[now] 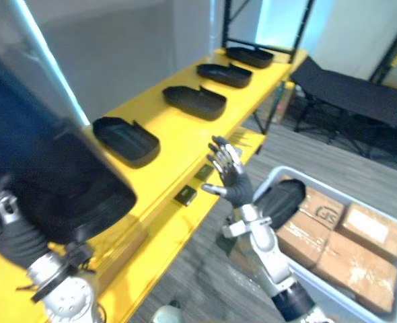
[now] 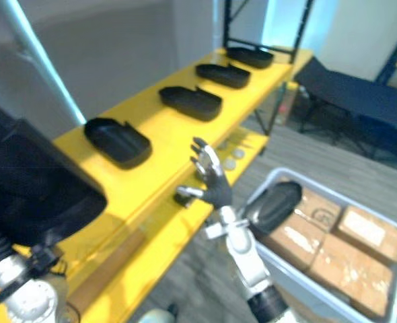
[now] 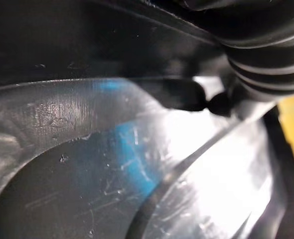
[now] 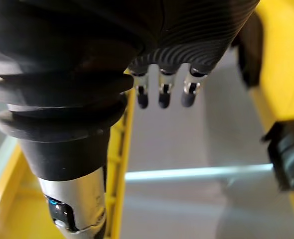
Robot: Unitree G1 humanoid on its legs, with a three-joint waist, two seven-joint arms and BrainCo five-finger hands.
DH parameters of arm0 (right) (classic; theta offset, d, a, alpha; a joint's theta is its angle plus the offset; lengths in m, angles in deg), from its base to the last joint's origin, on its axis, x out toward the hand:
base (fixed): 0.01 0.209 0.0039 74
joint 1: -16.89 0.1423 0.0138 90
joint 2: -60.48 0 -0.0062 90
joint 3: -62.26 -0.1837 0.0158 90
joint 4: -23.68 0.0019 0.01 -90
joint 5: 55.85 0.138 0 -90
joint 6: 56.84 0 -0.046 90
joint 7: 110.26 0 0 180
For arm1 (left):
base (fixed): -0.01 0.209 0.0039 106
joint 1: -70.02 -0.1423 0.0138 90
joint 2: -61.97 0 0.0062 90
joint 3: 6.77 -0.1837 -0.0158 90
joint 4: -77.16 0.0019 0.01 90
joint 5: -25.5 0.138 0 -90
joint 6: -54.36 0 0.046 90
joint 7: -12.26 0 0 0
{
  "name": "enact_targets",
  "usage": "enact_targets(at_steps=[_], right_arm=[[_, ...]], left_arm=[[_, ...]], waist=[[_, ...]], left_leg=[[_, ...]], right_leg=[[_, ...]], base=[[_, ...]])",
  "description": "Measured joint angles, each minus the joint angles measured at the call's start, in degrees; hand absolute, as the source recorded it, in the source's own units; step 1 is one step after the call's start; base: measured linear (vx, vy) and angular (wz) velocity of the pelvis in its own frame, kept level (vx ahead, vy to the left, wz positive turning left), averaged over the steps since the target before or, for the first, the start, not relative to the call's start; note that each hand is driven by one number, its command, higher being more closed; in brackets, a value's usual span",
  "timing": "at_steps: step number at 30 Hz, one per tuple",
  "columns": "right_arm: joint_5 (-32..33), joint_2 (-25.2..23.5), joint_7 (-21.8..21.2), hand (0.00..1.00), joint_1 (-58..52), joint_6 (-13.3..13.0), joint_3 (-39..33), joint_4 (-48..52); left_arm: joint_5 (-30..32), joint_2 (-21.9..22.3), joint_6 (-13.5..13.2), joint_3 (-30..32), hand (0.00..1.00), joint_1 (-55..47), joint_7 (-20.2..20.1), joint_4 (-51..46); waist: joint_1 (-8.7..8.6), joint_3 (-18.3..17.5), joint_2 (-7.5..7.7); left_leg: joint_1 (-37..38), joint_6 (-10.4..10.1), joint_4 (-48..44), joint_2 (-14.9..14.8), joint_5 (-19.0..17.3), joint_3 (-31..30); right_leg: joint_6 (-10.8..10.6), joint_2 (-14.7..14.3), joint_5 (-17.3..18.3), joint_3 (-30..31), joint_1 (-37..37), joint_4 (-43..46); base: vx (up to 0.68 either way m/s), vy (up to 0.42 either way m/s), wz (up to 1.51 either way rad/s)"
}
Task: Walk over and take plastic housings, then place them on the shelf
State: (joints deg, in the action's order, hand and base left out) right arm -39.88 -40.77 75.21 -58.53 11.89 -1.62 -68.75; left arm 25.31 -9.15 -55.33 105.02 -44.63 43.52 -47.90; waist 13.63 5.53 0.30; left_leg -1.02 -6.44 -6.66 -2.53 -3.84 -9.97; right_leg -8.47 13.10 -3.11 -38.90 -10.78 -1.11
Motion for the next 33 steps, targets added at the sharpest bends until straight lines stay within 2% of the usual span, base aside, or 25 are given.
enact_targets(at_steps=[4, 5, 6, 7, 8, 11, 13, 14, 15, 16, 17, 18, 19, 20, 21, 22, 24, 29, 33], right_arm=[[-1.84, -0.75, 2.47, 0.00, -0.01, 3.28, 0.55, -1.18], [-3.36, -0.68, 3.58, 0.00, -0.69, 4.09, 0.35, -1.03], [-3.77, -0.58, 4.19, 0.00, -1.13, 4.25, 0.21, -0.89], [-5.12, -0.33, 5.38, 0.00, -2.05, 4.86, -0.39, -0.82], [-5.90, -0.19, 6.00, 0.00, -2.78, 5.86, -0.58, -0.98], [-6.75, -0.20, 5.99, 0.00, -3.68, 6.52, -0.67, -0.93], [-6.63, -0.17, 5.68, 0.00, -4.73, 6.29, -1.38, -0.79], [-6.43, -0.17, 5.29, 0.00, -6.21, 5.97, -2.44, -0.18], [-5.66, 0.00, 4.40, 0.00, -7.84, 5.09, -3.72, 0.71], [-5.47, 0.04, 4.23, 0.00, -8.97, 4.66, -4.58, 1.57], [-5.46, 0.14, 4.01, 0.00, -10.33, 3.31, -5.99, 2.74], [-5.46, 0.47, 3.13, 0.00, -11.27, 2.39, -7.49, 3.62], [-5.46, 0.67, 2.89, 0.00, -11.83, 1.78, -8.13, 4.07], [-5.48, 1.14, 1.99, 0.00, -12.60, 0.83, -9.60, 4.70], [-5.50, 1.59, 1.67, 0.00, -12.82, 0.47, -10.86, 4.61], [-5.49, 2.19, 1.22, 0.00, -12.75, 0.18, -11.53, 4.55], [-5.50, 3.30, 0.12, 0.00, -11.69, -0.39, -12.04, 3.94], [-5.56, 3.73, -1.25, 0.00, -10.04, -1.86, -12.53, 3.96], [-5.53, 4.11, -3.03, 0.00, -10.84, -3.52, -13.47, 4.05]], left_arm=[[0.00, 0.10, -0.70, 2.45, 1.00, -0.02, -0.88, -0.21], [-0.06, 0.07, -1.28, 2.32, 1.00, 0.43, -2.43, -0.64], [-0.10, 0.09, -1.62, 2.23, 1.00, 0.73, -3.41, -1.02], [-0.56, 0.08, -2.01, 1.79, 1.00, 1.53, -5.21, -1.69], [-1.01, 0.06, -2.19, 1.33, 1.00, 1.80, -5.82, -2.06], [-0.32, -0.24, -2.38, 0.46, 1.00, 2.93, -4.25, -3.41], [2.57, -0.55, -2.20, -0.43, 1.00, 4.28, -3.17, -3.39], [3.90, -1.83, -1.63, -0.78, 1.00, 5.36, -2.78, -3.26], [5.17, -4.35, -1.15, -0.98, 1.00, 6.52, -2.39, -2.74], [5.46, -6.02, -1.08, -1.35, 1.00, 7.49, -2.22, -2.13], [5.69, -8.83, -1.10, -2.23, 1.00, 9.58, -2.18, -0.59], [5.85, -9.77, -1.08, -3.11, 1.00, 11.29, -2.23, 1.19], [5.85, -9.76, -1.07, -3.46, 1.00, 11.82, -2.23, 1.98], [5.81, -9.65, -1.04, -4.11, 1.00, 12.44, -2.21, 2.93], [5.79, -9.61, -0.94, -4.74, 1.00, 12.70, -2.26, 3.65], [5.81, -9.63, -0.94, -4.79, 1.00, 12.57, -2.28, 3.67], [5.76, -9.60, -0.99, -4.66, 1.00, 11.70, -1.78, 3.64], [5.41, -9.14, -1.03, -6.61, 1.00, 10.86, -0.94, 3.79], [5.50, -7.79, -1.12, -7.63, 1.00, 8.80, -1.16, 3.95]], waist=[[0.69, 0.01, -0.05], [0.29, -0.20, 0.08], [-0.14, -0.25, 0.13], [-0.57, -0.27, 0.22], [0.02, -0.16, 0.03], [0.28, 0.14, -0.02], [-0.38, 0.33, 0.27], [-1.06, 0.57, 0.70], [-2.31, 0.90, 1.17], [-3.04, 1.03, 1.60], [-4.24, 1.17, 3.01], [-5.22, 1.36, 3.17], [-5.24, 1.37, 3.16], [-5.42, 1.36, 3.37], [-5.38, 1.85, 2.77], [-5.16, 2.13, 2.36], [-4.68, 2.66, 1.80], [-4.93, 4.29, 0.54], [-5.42, 5.44, -0.87]], left_leg=[[-1.33, 0.89, -2.39, 1.07, -1.24, -1.48], [-2.85, 2.40, -3.58, 1.03, -1.98, 0.35], [-3.73, 2.79, -4.24, 0.35, -1.89, 2.89], [-4.20, 2.05, -5.07, -0.39, -1.19, 5.46], [-4.16, 1.60, -5.03, 0.06, -0.91, 5.67], [-5.86, 1.89, -6.21, 1.18, -1.01, 6.09], [-6.17, 2.04, -6.35, 1.28, -1.10, 6.04], [-6.05, 2.13, -5.79, 1.43, -1.06, 5.55], [-6.14, 2.44, -4.99, 1.92, -0.95, 4.15], [-6.22, 2.84, -4.22, 2.54, -0.61, 3.30], [-6.07, 2.75, -2.73, 3.76, 0.52, 1.33], [-6.34, 1.97, -1.70, 4.05, 1.87, -0.67], [-6.48, 1.77, -1.33, 4.04, 2.52, -1.19], [-7.27, 1.17, -1.30, 4.03, 3.11, -2.56], [-7.83, 0.78, -1.25, 3.81, 3.71, -3.36], [-8.13, 0.63, -1.25, 3.42, 3.91, -3.36], [-8.30, 0.31, -1.26, 2.50, 4.13, -3.21], [-6.74, -0.12, -1.62, 0.00, 4.41, -0.66], [-5.87, -0.12, -2.12, -0.74, 4.38, 1.62]], right_leg=[[-0.10, 0.15, 0.61, -3.86, -2.95, -0.64], [-0.57, 0.58, 1.12, -6.17, -3.51, -0.55], [-0.68, 0.73, 1.20, -7.20, -3.81, -0.37], [-0.93, 1.22, 1.43, -8.73, -4.33, 0.33], [-0.90, 2.12, 1.45, -8.54, -3.98, 1.37], [-0.75, 3.95, 1.53, -7.86, -2.23, 3.34], [1.15, 4.57, 2.66, -5.83, -0.97, 5.79], [3.26, 4.74, 4.00, -3.32, -0.46, 7.33], [6.26, 4.61, 6.63, 0.76, -0.08, 8.75], [7.43, 4.52, 8.79, 3.68, 0.30, 9.28], [7.04, 4.05, 12.71, 8.67, 0.82, 9.69], [7.15, 2.52, 14.43, 12.31, 1.40, 9.99], [7.36, 2.24, 14.58, 13.02, 1.71, 10.26], [5.79, 1.70, 13.54, 13.79, 1.79, 10.42], [4.13, 1.16, 12.57, 13.72, 1.68, 10.39], [3.45, 0.70, 12.17, 13.75, 1.73, 10.22], [2.91, -0.34, 11.84, 13.90, 1.51, 9.11], [2.59, -2.25, 11.64, 15.68, 0.58, 8.57], [2.04, -2.31, 13.03, 16.94, 0.48, 9.65]], base=[[0.00, 0.024, 0.38], [-0.01, 0.025, 0.78], [0.00, 0.048, 0.96], [0.02, 0.102, 0.64], [0.04, 0.160, 0.43], [0.03, 0.142, 0.02], [0.01, 0.103, 0.04], [-0.02, 0.070, 0.29], [-0.02, 0.056, 0.48], [-0.02, 0.007, 0.79], [0.01, -0.102, 0.95], [0.01, -0.108, 0.88], [0.04, -0.121, 0.72], [0.03, -0.066, 0.60], [0.03, -0.076, 0.58], [0.00, -0.068, 0.37], [-0.01, -0.060, 0.04], [-0.03, -0.050, -0.19], [-0.10, -0.019, -0.21]])
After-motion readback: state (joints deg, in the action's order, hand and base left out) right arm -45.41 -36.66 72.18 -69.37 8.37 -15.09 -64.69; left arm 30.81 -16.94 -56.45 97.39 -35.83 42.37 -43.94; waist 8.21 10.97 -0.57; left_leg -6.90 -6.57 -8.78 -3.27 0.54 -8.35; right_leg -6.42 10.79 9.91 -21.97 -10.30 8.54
